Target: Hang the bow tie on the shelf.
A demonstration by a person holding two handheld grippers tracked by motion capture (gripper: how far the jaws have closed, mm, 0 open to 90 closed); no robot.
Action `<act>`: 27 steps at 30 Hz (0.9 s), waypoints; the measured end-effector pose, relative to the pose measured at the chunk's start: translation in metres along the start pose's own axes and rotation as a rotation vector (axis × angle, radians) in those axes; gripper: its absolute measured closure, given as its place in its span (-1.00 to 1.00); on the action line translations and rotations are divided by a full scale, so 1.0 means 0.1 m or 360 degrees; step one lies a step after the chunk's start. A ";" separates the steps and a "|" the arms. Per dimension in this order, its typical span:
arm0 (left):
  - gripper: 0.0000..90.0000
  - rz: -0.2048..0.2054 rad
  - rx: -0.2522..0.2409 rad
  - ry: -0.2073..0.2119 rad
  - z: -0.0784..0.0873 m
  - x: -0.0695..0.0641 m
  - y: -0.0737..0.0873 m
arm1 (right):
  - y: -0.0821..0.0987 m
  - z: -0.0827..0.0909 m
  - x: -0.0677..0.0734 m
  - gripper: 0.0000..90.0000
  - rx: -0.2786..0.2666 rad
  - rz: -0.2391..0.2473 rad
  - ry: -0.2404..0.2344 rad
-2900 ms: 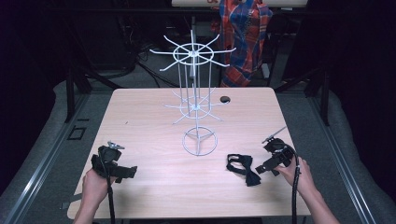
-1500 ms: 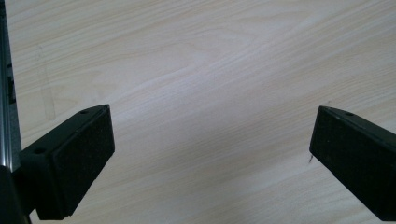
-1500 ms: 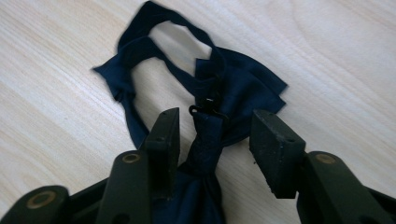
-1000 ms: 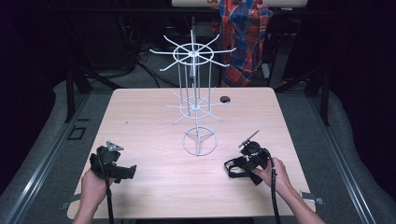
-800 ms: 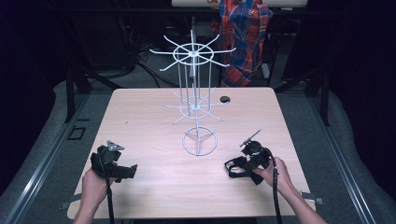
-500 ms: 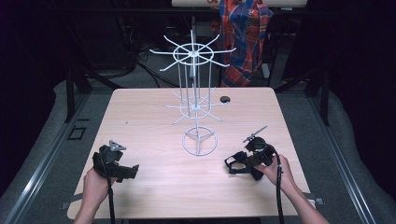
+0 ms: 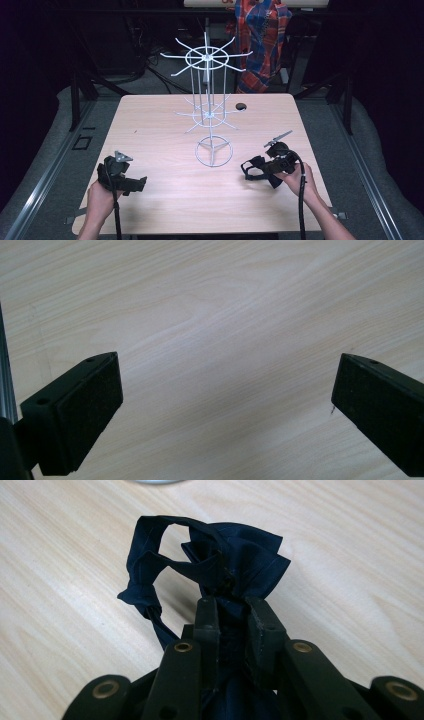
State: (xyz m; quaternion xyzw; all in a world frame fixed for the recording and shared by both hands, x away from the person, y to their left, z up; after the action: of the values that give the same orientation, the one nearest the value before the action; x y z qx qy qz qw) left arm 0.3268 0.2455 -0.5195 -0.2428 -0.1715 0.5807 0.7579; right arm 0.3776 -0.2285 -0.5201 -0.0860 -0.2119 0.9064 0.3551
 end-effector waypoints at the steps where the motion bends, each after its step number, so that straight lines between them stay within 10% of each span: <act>1: -1.00 -0.0003 -0.0002 0.0002 0.00 0.01 0.00 | 0.00 0.00 0.00 0.71 0.0000 0.0000 0.0000; 27: -1.00 -0.0042 0.0023 0.0008 -0.02 -0.06 -0.01 | -0.03 0.14 -0.20 0.71 -0.0177 -0.0085 0.0042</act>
State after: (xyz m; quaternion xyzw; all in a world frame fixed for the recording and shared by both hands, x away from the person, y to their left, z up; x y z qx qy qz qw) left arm 0.3270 0.2390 -0.5205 -0.2365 -0.1688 0.5711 0.7677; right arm 0.3895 -0.2444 -0.5056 -0.1118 -0.2594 0.8823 0.3766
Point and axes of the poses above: each handheld gripper's, and its own axes: z roughly backward along the jaws, y roughly out of its underside, x roughly to its left, the point moved 2 cm from there along -z, roughly forward along the jaws, and after that the axes turned 11 degrees about z, right-handed, at the moved point
